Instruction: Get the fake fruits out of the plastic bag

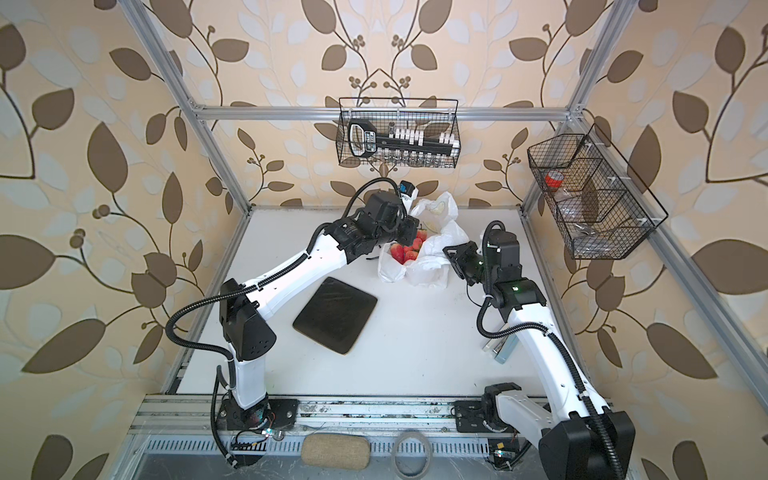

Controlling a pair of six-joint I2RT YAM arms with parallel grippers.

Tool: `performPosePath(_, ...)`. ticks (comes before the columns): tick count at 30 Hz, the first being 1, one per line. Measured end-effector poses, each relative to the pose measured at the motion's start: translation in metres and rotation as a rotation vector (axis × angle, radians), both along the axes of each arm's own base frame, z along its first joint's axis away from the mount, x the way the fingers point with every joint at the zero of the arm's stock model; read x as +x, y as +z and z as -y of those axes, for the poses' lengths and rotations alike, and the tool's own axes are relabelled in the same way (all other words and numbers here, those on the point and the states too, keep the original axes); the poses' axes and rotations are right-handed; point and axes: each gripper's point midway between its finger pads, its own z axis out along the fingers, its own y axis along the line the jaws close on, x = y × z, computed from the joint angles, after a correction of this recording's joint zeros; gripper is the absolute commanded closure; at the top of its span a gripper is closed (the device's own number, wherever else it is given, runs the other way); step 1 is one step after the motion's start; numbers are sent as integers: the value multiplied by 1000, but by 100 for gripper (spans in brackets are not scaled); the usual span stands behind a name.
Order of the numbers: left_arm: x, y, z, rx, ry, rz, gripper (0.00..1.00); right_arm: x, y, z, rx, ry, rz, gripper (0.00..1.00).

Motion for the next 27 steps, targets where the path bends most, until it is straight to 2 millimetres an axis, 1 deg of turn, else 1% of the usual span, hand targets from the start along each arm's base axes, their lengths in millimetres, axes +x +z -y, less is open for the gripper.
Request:
performPosePath(2,2,6,-7,-19,15,3,100,-1,-3,9,-45,-20,2,99)
performPosePath(3,3,10,-12,-29,26,3,100,-3,-4,17,-74,-38,2,100)
performPosePath(5,8,17,-25,-54,54,6,100,-9,-7,34,-123,-79,3,100)
performPosePath(7,13,22,-43,-81,92,6,100,-20,-16,55,-182,-137,-11,100)
performPosePath(9,17,24,-62,-100,129,2,100,-36,-32,71,-246,-188,-54,100)
performPosePath(12,17,20,-83,-113,164,-2,100,-58,-60,87,-315,-234,-136,100)
performPosePath(13,15,18,-86,-115,165,-9,100,-65,-70,92,-334,-250,-167,100)
performPosePath(15,3,8,-88,-124,146,-35,100,-80,-91,101,-368,-273,-229,96)
performPosePath(16,-4,3,-87,-130,130,-50,100,-85,-98,103,-378,-278,-248,94)
performPosePath(17,-12,-3,-87,-138,117,-68,100,-90,-105,105,-389,-281,-269,89)
performPosePath(19,-27,-16,-88,-147,95,-98,100,-97,-114,107,-407,-281,-299,73)
performPosePath(21,-41,-30,-90,-155,79,-131,100,-100,-118,109,-420,-280,-316,54)
performPosePath(24,-52,-39,-91,-172,73,-160,100,-101,-118,110,-447,-269,-315,30)
performPosePath(26,-54,-38,-90,-187,73,-158,100,-103,-113,113,-473,-270,-314,20)
performPosePath(27,-54,-36,-90,-197,74,-156,100,-102,-105,115,-485,-276,-303,17)
